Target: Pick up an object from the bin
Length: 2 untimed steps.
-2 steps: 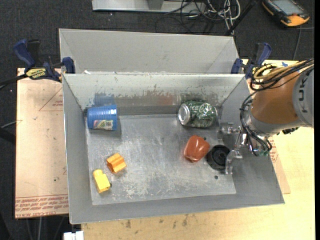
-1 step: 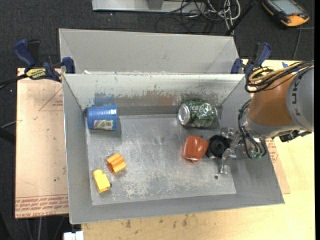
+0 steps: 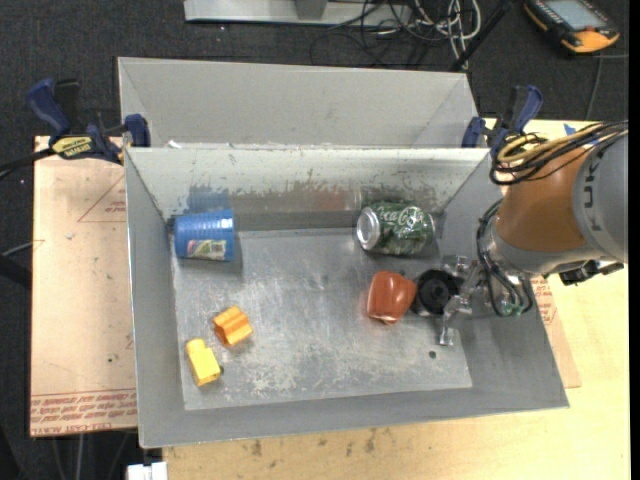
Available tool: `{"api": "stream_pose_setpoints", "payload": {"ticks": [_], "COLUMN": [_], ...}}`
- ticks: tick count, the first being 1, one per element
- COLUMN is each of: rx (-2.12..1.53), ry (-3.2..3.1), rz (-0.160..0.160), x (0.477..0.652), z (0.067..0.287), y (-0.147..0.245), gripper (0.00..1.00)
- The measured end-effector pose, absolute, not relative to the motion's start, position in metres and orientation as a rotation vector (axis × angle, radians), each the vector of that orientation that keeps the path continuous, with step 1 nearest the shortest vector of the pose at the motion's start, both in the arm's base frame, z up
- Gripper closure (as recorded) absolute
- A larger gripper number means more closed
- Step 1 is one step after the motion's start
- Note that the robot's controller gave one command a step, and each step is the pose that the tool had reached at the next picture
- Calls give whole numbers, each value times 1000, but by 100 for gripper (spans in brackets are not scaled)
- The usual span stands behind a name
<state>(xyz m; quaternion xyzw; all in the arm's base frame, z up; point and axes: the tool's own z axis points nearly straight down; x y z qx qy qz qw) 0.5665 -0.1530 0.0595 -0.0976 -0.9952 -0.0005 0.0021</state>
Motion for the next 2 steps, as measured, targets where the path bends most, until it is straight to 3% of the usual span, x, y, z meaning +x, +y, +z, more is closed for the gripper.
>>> {"api": "stream_pose_setpoints", "payload": {"ticks": [2], "rx": [-312], "ry": [-3122], "rz": [-1], "x": [563], "z": [78], "y": [-152], "gripper": [100]}}
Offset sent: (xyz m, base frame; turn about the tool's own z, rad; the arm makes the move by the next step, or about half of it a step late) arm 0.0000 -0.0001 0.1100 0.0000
